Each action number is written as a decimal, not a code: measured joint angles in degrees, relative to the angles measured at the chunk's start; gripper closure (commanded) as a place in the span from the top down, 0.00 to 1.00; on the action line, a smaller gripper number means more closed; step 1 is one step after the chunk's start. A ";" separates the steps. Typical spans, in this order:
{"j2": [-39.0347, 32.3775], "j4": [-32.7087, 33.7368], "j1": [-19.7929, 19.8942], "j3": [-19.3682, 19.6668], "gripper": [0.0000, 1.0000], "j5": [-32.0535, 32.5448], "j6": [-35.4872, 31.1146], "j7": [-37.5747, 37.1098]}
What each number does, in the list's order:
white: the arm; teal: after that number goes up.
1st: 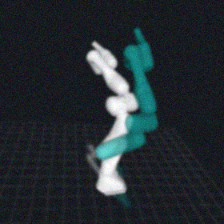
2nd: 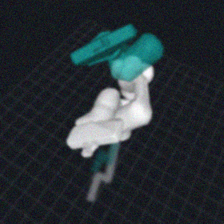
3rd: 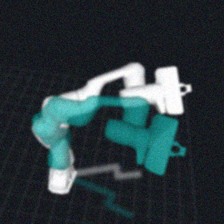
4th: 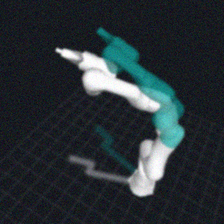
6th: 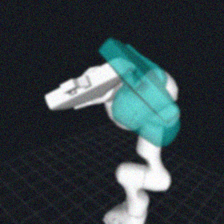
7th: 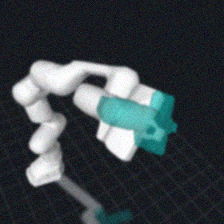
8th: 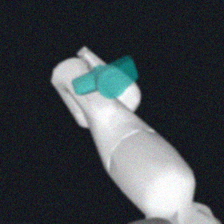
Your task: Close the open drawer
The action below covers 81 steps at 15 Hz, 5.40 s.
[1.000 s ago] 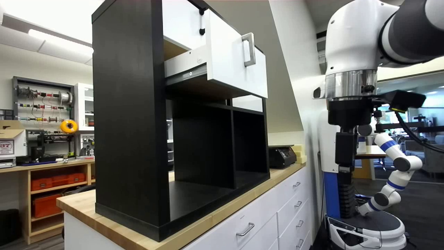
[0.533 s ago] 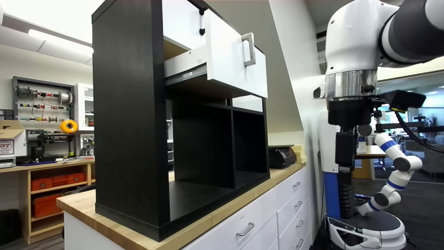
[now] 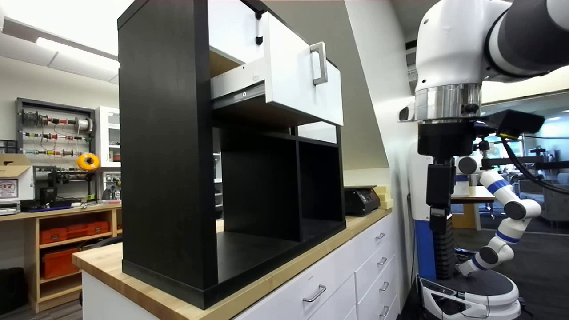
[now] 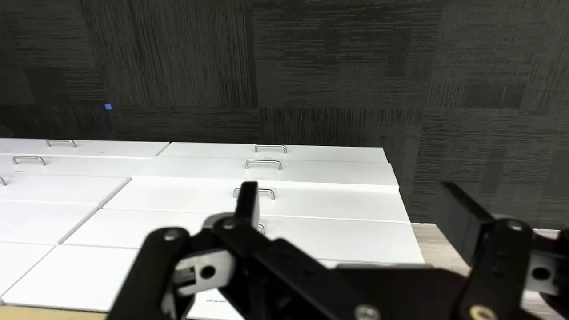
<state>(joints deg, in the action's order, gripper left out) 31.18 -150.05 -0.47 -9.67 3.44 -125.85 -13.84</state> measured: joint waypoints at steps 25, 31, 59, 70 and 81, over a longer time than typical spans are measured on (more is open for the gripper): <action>-0.56 23.71 3.77 -0.32 1.00 12.81 -12.91 -0.05; -1.71 26.87 5.55 -0.32 1.00 14.48 -17.40 -0.05; -11.44 24.07 9.16 0.02 1.00 15.15 -47.84 -0.02; -18.32 29.21 11.52 -3.48 1.00 18.82 -50.37 -0.06; -22.72 36.97 17.81 -8.89 1.00 26.96 -50.21 -3.91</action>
<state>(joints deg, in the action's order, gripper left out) 8.46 -113.08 17.34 -18.56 30.40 -176.06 -17.75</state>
